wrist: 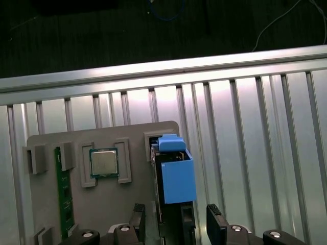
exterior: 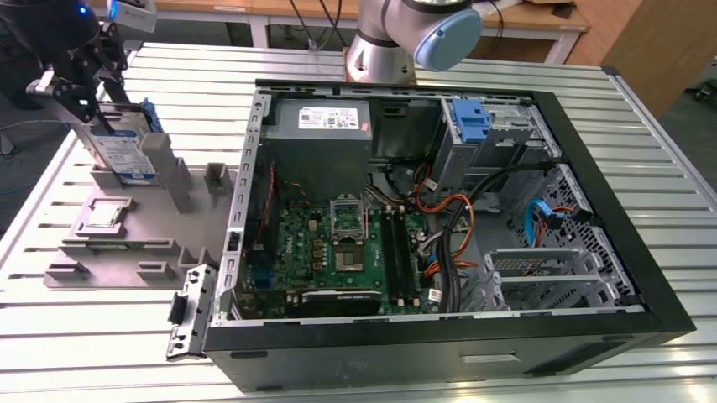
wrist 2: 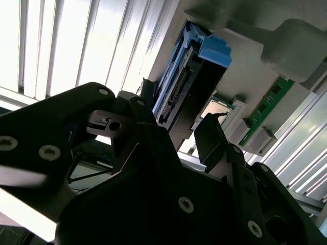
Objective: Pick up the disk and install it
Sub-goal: 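Pick up the disk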
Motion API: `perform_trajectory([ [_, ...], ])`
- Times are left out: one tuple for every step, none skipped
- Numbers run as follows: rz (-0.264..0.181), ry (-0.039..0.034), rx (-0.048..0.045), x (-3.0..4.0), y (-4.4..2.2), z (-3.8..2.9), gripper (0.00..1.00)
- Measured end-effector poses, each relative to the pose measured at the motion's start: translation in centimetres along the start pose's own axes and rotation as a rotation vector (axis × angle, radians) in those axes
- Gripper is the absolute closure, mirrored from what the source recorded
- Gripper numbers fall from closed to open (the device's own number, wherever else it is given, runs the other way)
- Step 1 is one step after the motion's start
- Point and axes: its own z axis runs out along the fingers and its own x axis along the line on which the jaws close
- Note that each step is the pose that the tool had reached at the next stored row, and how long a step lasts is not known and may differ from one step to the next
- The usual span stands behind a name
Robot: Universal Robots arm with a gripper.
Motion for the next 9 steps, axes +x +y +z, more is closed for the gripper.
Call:
perform_trajectory([
  [0.0,0.0,0.0,-0.01,-0.05,0.0,0.41],
  [0.0,0.0,-0.0001,-0.01,-0.07,-0.01,0.41],
  [0.0,0.0,0.0,-0.01,-0.07,0.0,0.41],
  [0.0,0.0,-0.0001,-0.01,-0.08,-0.01,0.41],
  [0.0,0.0001,-0.0001,-0.01,-0.09,-0.01,0.41],
  [0.0,0.0001,-0.0001,-0.01,-0.11,-0.01,0.41],
  [0.0,0.0,-0.0001,-0.01,-0.11,-0.01,0.41],
  [0.0,0.0001,-0.0002,-0.01,-0.11,-0.01,0.41],
  [0.0,0.0001,-0.0002,-0.04,-0.12,-0.01,0.41],
])
